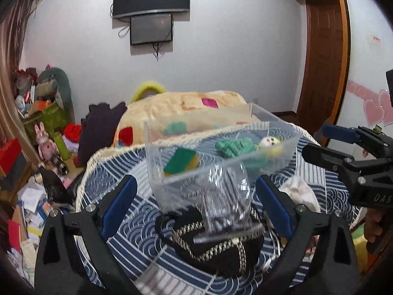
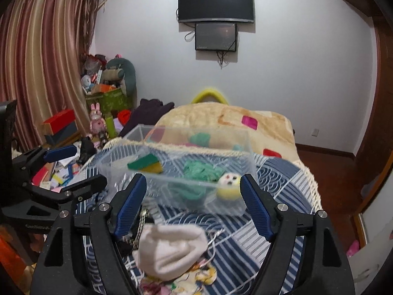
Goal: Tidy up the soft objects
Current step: 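Grasp the bagged steel wool with the left tool while the right tool grasps the white hat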
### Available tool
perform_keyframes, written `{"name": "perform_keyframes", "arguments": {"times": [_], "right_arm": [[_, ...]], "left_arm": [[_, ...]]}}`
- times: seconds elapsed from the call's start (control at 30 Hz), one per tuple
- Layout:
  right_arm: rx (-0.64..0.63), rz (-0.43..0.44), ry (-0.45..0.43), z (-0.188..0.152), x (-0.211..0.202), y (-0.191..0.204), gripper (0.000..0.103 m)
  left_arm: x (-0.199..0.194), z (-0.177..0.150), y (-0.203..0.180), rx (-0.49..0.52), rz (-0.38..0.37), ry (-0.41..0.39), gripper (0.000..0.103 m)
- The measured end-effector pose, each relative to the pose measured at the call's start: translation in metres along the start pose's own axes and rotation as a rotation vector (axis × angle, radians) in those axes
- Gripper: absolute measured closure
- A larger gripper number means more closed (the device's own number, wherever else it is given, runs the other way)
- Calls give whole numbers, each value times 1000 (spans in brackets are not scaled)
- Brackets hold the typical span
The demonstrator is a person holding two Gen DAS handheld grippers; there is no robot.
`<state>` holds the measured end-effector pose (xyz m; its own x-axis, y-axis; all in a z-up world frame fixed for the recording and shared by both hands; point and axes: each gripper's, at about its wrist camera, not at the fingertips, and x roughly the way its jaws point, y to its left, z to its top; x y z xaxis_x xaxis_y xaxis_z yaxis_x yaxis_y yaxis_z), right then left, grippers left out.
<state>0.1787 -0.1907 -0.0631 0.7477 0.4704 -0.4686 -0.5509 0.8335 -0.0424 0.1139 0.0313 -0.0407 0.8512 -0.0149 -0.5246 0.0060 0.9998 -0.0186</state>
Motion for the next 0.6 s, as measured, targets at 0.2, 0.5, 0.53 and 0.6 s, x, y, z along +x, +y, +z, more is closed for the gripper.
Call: {"name": "perform_keyframes", "arguments": {"times": [0.2,0.5,0.53,0.6], "right_arm": [[12,22,67,-22,8,5,27],[50,44,184,-54,27,3,27],[56,46,193,-56,29,1,27],[67,51,198,-58,30,0,27]], "left_arm": [[3,-17,0,-24,-30,41,5],[17,-30,-5,-42,-54,93,5],[18,-30,-7,-40,-58,93,5],[20,-29,-10,-38,-69,93,5]]}}
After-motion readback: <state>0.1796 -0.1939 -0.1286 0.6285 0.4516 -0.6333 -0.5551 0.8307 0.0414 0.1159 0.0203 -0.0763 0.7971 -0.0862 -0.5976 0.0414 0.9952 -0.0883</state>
